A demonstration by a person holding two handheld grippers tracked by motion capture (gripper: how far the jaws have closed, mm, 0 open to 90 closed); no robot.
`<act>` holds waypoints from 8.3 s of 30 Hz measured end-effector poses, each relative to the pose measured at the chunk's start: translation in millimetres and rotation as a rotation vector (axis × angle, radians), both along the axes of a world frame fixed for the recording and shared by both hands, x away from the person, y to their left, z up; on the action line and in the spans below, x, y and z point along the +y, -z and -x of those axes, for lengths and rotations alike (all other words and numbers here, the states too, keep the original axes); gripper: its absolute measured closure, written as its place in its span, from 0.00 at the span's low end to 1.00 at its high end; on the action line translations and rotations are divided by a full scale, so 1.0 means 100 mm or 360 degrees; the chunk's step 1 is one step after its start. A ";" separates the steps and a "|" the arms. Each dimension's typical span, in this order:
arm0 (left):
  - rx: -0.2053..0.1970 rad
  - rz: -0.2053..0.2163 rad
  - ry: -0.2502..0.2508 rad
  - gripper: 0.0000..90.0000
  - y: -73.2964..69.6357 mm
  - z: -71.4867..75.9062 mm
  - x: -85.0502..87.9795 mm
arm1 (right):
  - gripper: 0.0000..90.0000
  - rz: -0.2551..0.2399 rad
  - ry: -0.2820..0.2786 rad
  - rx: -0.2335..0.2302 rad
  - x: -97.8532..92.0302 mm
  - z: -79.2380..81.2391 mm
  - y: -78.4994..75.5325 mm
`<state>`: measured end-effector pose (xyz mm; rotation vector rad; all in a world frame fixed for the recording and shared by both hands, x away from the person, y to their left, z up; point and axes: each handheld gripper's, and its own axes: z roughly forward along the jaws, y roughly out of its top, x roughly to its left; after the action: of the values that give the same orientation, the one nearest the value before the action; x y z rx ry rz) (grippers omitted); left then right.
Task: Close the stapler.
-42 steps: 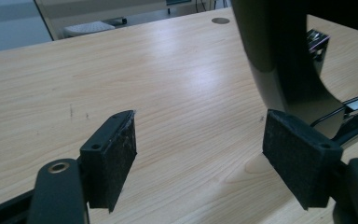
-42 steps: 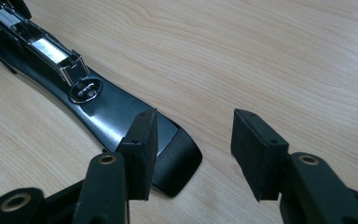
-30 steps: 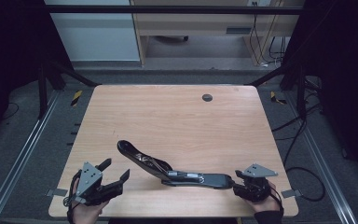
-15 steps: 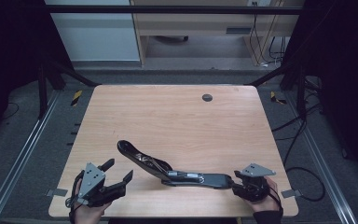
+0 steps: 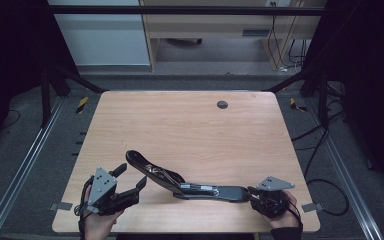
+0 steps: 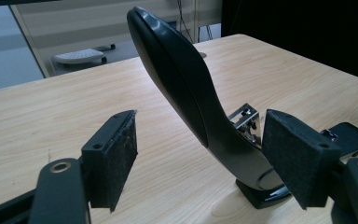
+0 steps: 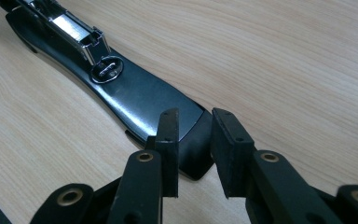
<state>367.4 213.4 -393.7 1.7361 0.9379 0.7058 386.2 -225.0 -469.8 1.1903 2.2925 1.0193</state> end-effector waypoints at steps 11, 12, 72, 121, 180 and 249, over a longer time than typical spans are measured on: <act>-0.0004 0.0022 -0.0014 0.33 -0.05 -0.14 -0.04 | 0.91 -0.0023 -0.0009 0.0046 -0.01 0.00 0.01; 0.0004 0.0027 -0.0015 0.34 -0.05 -0.16 -0.05 | 0.92 -0.0023 -0.0005 0.0063 0.00 0.00 0.01; 0.0044 0.0031 0.0017 0.59 -0.10 -0.23 -0.23 | 1.00 0.0020 -0.0089 0.0171 0.13 -0.13 0.12; -0.0040 -0.0082 0.0077 0.64 -0.26 -0.18 -0.73 | 1.00 0.0022 -0.0096 0.0173 0.13 -0.14 0.12; -0.0191 -0.0312 0.0071 0.66 -0.26 -0.10 -1.28 | 1.00 0.0004 -0.0090 0.0173 0.12 -0.14 0.12; -0.0485 -0.0684 -0.0040 0.67 0.03 0.05 -2.01 | 1.00 -0.0004 -0.0100 0.0172 0.11 -0.14 0.13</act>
<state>362.1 11.9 -396.4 1.9114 0.6270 1.2188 400.4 -213.9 -482.8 1.2091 2.4264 1.0024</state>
